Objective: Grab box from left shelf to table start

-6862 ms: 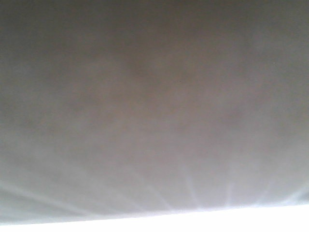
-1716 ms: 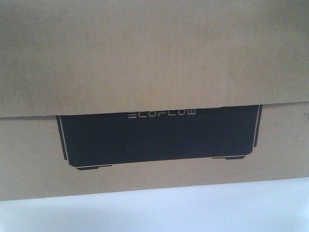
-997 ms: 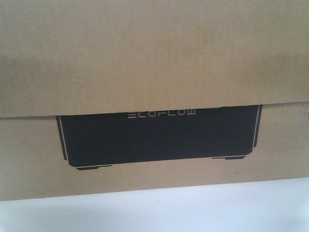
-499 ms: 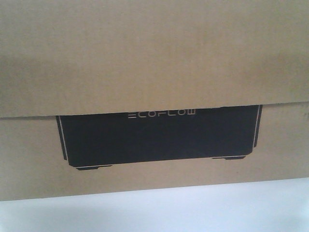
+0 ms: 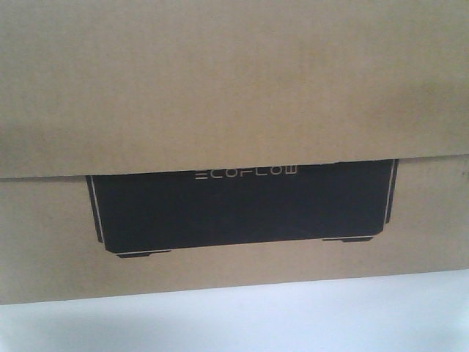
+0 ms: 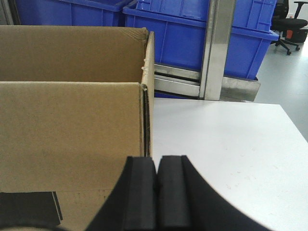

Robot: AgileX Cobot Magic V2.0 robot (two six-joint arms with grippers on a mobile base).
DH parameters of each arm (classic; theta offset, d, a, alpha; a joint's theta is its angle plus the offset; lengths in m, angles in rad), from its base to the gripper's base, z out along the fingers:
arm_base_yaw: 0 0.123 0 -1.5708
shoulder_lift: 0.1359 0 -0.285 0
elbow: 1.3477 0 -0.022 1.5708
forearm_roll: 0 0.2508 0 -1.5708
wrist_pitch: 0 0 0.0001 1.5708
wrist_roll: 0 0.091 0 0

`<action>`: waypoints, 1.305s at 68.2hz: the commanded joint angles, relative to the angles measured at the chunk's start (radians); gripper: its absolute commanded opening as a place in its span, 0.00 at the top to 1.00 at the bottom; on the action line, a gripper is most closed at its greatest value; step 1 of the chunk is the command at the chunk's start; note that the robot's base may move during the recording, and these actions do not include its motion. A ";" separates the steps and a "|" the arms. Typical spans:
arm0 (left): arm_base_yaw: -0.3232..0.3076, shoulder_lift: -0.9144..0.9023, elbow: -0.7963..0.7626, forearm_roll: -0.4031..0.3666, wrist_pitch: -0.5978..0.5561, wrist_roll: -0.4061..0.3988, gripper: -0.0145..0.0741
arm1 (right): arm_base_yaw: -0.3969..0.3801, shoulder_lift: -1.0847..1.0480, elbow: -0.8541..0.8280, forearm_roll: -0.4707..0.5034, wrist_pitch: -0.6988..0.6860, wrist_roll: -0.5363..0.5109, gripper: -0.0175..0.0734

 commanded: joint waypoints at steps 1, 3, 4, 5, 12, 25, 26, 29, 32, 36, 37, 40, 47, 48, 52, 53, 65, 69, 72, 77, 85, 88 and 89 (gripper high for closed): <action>0.013 -0.017 0.048 -0.020 -0.172 0.012 0.95 | -0.003 0.014 -0.027 -0.008 -0.089 -0.007 0.75; 0.013 -0.030 0.085 -0.020 -0.202 0.012 0.95 | -0.003 0.014 -0.027 -0.008 -0.089 -0.007 0.75; 0.013 -0.035 0.100 -0.020 -0.216 0.012 0.95 | -0.003 0.014 -0.027 -0.008 -0.089 -0.007 0.75; 0.013 -0.042 0.122 -0.020 -0.236 0.012 0.95 | -0.003 0.014 -0.027 -0.008 -0.089 -0.007 0.75; 0.013 -0.075 0.226 -0.020 -0.336 0.012 0.95 | -0.003 0.014 -0.027 -0.008 -0.089 -0.007 0.75; 0.013 -0.078 0.341 -0.020 -0.468 0.012 0.95 | -0.003 0.014 -0.027 -0.008 -0.089 -0.007 0.75; 0.013 -0.078 0.341 -0.020 -0.468 0.012 0.95 | -0.003 0.014 -0.027 -0.008 -0.089 -0.007 0.75; 0.013 -0.078 0.342 -0.020 -0.468 0.012 0.95 | -0.003 0.014 -0.027 -0.008 -0.089 -0.007 0.75; 0.013 -0.078 0.342 -0.020 -0.462 0.012 0.95 | -0.003 0.014 -0.027 -0.008 -0.089 -0.007 0.75; 0.013 -0.078 0.342 -0.020 -0.460 0.012 0.95 | -0.003 0.014 -0.027 -0.008 -0.089 -0.007 0.75; 0.013 -0.078 0.342 -0.020 -0.460 0.012 0.95 | -0.003 0.014 -0.027 -0.008 -0.089 -0.007 0.75; 0.013 -0.078 0.342 -0.020 -0.460 0.012 0.95 | -0.003 0.014 -0.027 -0.008 -0.089 -0.007 0.75; 0.013 -0.078 0.342 -0.020 -0.460 0.012 0.95 | -0.003 0.014 -0.027 -0.008 -0.089 -0.007 0.75; 0.013 -0.078 0.342 -0.020 -0.460 0.012 0.95 | -0.003 0.014 -0.027 -0.008 -0.089 -0.007 0.75; 0.013 -0.078 0.342 -0.020 -0.460 0.012 0.95 | -0.003 0.014 -0.027 -0.008 -0.089 -0.007 0.75; 0.013 -0.078 0.342 -0.020 -0.460 0.012 0.95 | -0.003 0.014 -0.027 -0.008 -0.089 -0.007 0.75; 0.013 -0.078 0.342 -0.020 -0.460 0.012 0.95 | -0.003 0.014 -0.027 -0.008 -0.089 -0.007 0.75; 0.013 -0.078 0.342 -0.020 -0.460 0.012 0.95 | -0.003 0.014 -0.027 -0.008 -0.089 -0.007 0.75; 0.013 -0.078 0.342 -0.020 -0.460 0.012 0.95 | -0.003 0.014 -0.027 -0.008 -0.089 -0.007 0.75; 0.013 -0.078 0.342 -0.020 -0.460 0.012 0.95 | -0.003 0.014 -0.027 -0.008 -0.089 -0.007 0.75; 0.013 -0.078 0.342 -0.020 -0.460 0.012 0.95 | -0.003 0.014 -0.027 -0.008 -0.089 -0.007 0.75; 0.013 -0.078 0.342 -0.020 -0.460 0.012 0.95 | -0.003 0.014 -0.027 -0.011 -0.091 -0.007 0.75; 0.013 -0.078 0.342 -0.020 -0.460 0.012 0.95 | -0.005 0.014 -0.027 -0.013 -0.091 -0.007 0.75</action>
